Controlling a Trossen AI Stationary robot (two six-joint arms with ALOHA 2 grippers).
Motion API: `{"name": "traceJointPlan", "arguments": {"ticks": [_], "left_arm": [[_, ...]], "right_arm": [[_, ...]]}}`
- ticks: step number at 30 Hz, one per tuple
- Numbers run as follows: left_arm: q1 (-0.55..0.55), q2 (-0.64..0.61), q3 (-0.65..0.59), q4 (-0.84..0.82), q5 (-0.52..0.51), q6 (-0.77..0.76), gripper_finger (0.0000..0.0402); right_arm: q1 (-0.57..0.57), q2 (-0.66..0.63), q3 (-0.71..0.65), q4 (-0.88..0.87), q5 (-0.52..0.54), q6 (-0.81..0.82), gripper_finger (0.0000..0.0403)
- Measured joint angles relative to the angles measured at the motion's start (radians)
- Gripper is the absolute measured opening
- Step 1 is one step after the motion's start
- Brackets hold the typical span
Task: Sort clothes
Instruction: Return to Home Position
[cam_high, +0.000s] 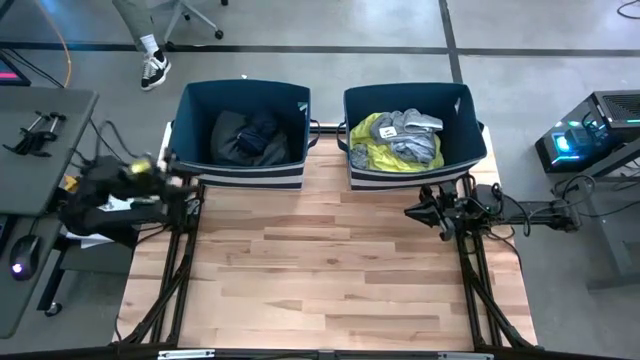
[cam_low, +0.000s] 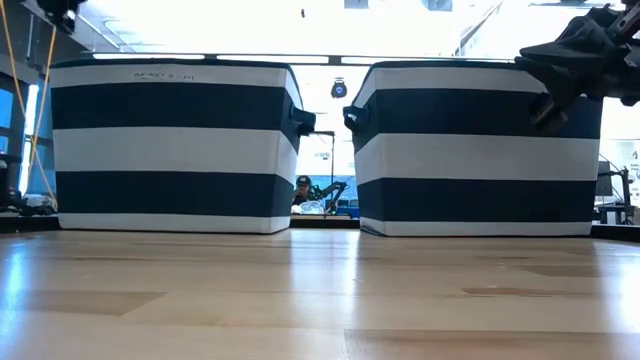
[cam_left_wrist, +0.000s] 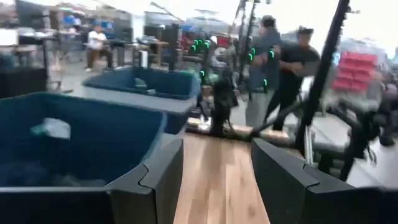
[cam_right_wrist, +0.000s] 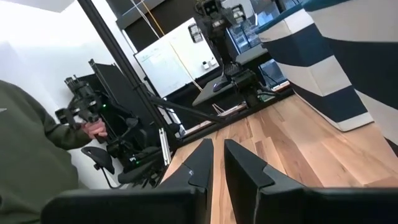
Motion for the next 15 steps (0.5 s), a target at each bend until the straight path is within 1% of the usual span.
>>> {"name": "traceJointPlan", "arguments": {"ticks": [1, 3, 5, 7, 10, 15], "left_arm": [[-0.001, 0.016, -0.031, 0.022, 0.021, 0.019, 0.0170], [-0.001, 0.042, -0.104, 0.182, 0.075, 0.051, 0.0170], [-0.002, 0.046, -0.202, 0.287, 0.110, 0.062, 0.0170], [-0.002, 0.048, -0.285, 0.432, 0.115, 0.064, 0.0170], [-0.002, 0.035, -0.400, 0.585, 0.097, 0.062, 0.0170], [-0.002, 0.026, -0.566, 0.754, 0.074, 0.062, 0.0170]], "right_arm": [[0.000, 0.003, 0.000, -0.003, 0.000, 0.000, 0.0028], [0.000, 0.003, 0.000, -0.010, -0.003, 0.000, 0.0028], [0.000, 0.010, 0.001, -0.017, -0.002, 0.000, 0.0028], [0.000, 0.011, 0.001, -0.035, -0.006, 0.001, 0.0028], [0.000, 0.014, 0.001, -0.054, -0.006, 0.001, 0.0028], [0.000, 0.014, 0.001, -0.083, -0.007, 0.000, 0.0028]]}}
